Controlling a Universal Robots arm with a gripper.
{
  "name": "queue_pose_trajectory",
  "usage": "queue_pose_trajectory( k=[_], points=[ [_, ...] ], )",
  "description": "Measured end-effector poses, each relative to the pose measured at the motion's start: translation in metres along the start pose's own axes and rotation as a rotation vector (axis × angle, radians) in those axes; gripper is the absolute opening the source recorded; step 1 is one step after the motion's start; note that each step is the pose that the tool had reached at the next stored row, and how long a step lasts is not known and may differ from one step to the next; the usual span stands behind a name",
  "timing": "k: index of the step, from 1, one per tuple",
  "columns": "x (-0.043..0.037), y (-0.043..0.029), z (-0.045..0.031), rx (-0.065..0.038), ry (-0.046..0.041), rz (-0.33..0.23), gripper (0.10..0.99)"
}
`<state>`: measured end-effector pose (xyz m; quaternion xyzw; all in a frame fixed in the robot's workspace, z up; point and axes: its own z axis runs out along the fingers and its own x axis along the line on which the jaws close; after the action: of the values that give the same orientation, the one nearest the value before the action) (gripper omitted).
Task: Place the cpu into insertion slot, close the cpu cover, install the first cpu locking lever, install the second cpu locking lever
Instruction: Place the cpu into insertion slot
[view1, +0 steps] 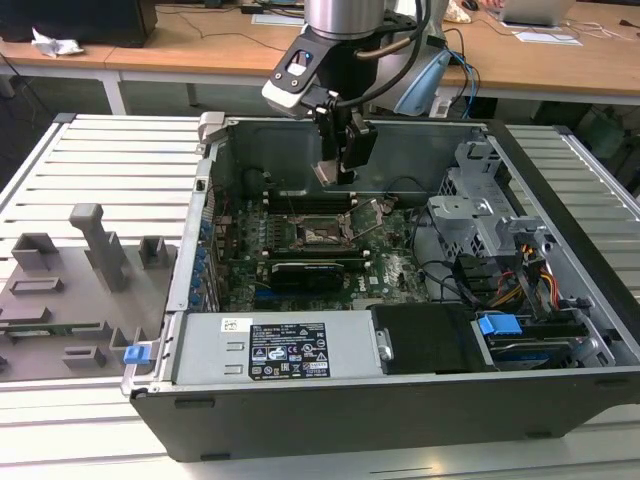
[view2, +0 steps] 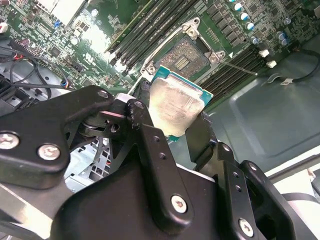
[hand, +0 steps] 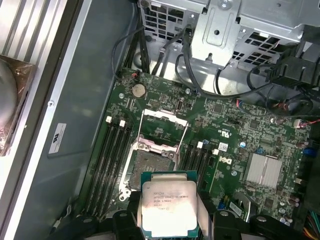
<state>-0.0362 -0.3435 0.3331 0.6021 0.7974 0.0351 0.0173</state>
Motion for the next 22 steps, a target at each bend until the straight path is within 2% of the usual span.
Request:
queue_pose_trajectory(
  k=[22],
  points=[
    [-0.0001, -0.0003, 0.0045, 0.000, 0.0000, 0.000, 0.529]
  ],
)
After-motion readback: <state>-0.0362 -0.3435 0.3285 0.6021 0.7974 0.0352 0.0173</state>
